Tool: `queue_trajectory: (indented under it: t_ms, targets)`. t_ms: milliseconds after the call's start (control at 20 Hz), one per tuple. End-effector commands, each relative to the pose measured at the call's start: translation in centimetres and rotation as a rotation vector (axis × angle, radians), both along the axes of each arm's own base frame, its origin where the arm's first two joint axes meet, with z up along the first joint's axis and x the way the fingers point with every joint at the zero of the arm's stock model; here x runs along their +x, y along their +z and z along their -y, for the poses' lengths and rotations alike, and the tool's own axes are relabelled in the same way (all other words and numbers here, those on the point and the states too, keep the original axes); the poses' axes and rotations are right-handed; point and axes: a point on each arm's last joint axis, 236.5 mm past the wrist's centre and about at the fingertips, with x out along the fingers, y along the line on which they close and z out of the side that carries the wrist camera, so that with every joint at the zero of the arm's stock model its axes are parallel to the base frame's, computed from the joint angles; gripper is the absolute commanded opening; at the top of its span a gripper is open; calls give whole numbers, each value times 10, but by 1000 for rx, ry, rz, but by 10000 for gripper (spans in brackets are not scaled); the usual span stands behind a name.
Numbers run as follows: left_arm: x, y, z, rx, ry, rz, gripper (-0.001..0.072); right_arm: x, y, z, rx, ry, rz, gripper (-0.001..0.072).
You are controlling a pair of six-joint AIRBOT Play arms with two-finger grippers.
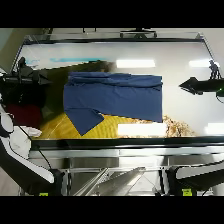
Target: Fold the shirts.
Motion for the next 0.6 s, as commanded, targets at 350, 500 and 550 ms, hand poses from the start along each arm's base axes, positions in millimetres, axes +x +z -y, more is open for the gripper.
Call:
queue_trajectory:
  t_ms: [350, 500, 550]
  targets:
    - [-169, -63, 39, 37, 38, -375, 282, -122, -109, -57, 47, 6, -332, 456]
    - [-185, -73, 47, 48, 83, -390, 282, -124, -122, -82, 47, 55, -353, 455]
    - [-189, -75, 49, 48, 90, -396, 283, -122, -124, -91, 52, 71, -352, 455]
